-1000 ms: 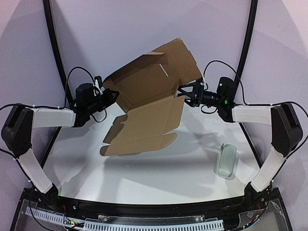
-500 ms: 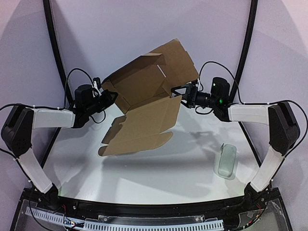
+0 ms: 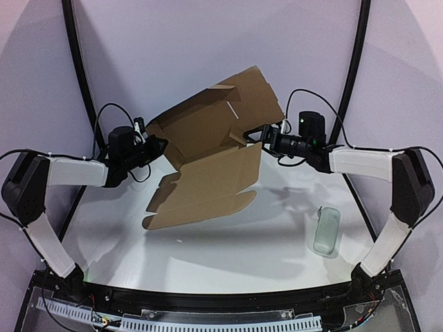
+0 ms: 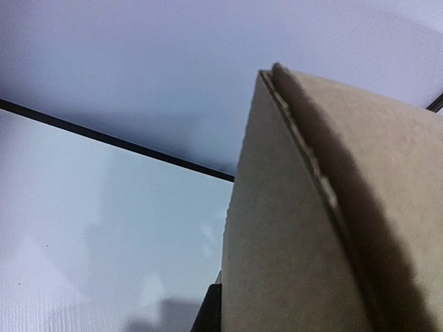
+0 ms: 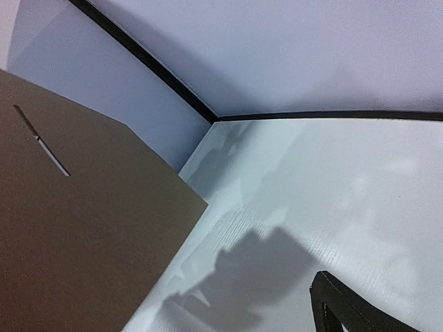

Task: Fold the paper box

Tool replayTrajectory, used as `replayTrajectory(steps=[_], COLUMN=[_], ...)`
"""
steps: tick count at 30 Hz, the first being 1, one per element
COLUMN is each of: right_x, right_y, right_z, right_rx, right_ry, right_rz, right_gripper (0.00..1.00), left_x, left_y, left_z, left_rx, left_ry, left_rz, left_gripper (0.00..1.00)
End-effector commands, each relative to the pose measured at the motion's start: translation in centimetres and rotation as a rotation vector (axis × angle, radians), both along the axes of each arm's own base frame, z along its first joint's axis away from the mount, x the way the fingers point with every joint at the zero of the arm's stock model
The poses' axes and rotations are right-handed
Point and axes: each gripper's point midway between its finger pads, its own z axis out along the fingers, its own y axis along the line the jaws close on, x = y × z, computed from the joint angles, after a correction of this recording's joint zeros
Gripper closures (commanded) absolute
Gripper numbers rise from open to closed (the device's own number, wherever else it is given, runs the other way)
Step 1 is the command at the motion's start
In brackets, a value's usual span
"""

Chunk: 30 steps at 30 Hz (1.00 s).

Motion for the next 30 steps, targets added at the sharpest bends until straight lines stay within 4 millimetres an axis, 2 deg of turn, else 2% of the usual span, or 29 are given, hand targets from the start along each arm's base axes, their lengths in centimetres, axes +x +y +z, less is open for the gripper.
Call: replayTrajectory(steps=[1, 9, 13, 17, 21, 24, 27, 30], right_x=[-1.1, -4.1, -6.3, -7.3, -6.8, -5.4, -3.9, -2.5], right_y=[-1.7, -6.5, -8.0, -10.4, -14.0, -17.3, -18.4, -17.7], right_z=[2.1, 5.3, 6.4, 8.1, 9.7, 10.4, 10.4, 10.8], right_rx=[-0.077, -0.173, -0.272, -0.347, -0.395, -0.419, -0.465, -0.479], right_ry=[-0.073, -0.156, -0.222, -0.263, -0.263, -0.23, -0.227, -0.237], right_rz=[-0.054, -0.158, -0.149, -0.227, -0.409, -0.604, -0.676, -0.649], right_gripper=[0.02, 0.02, 0.02, 0.02, 0.02, 0.02, 0.02, 0.02], left_x=[-1.1, -1.0, -0.7, -0.4, -0.8, -1.3, -1.8, -1.9], left_y=[-0.3, 0.3, 0.3, 0.0, -0.6, -1.2, -1.8, -1.9], left_z=[4.4, 3.2, 3.0, 2.2, 2.1, 2.0, 2.1, 1.8], left_rx=[-0.06, 0.01, 0.061, 0.115, 0.123, 0.143, 0.165, 0.193], left_ry=[-0.078, -0.041, -0.043, -0.014, -0.024, -0.029, -0.039, -0.022], left_rz=[-0.012, 0.018, 0.015, -0.004, -0.053, -0.1, -0.15, -0.167], left_gripper=[0.99, 0.99, 0.99, 0.99, 0.99, 0.99, 0.99, 0.99])
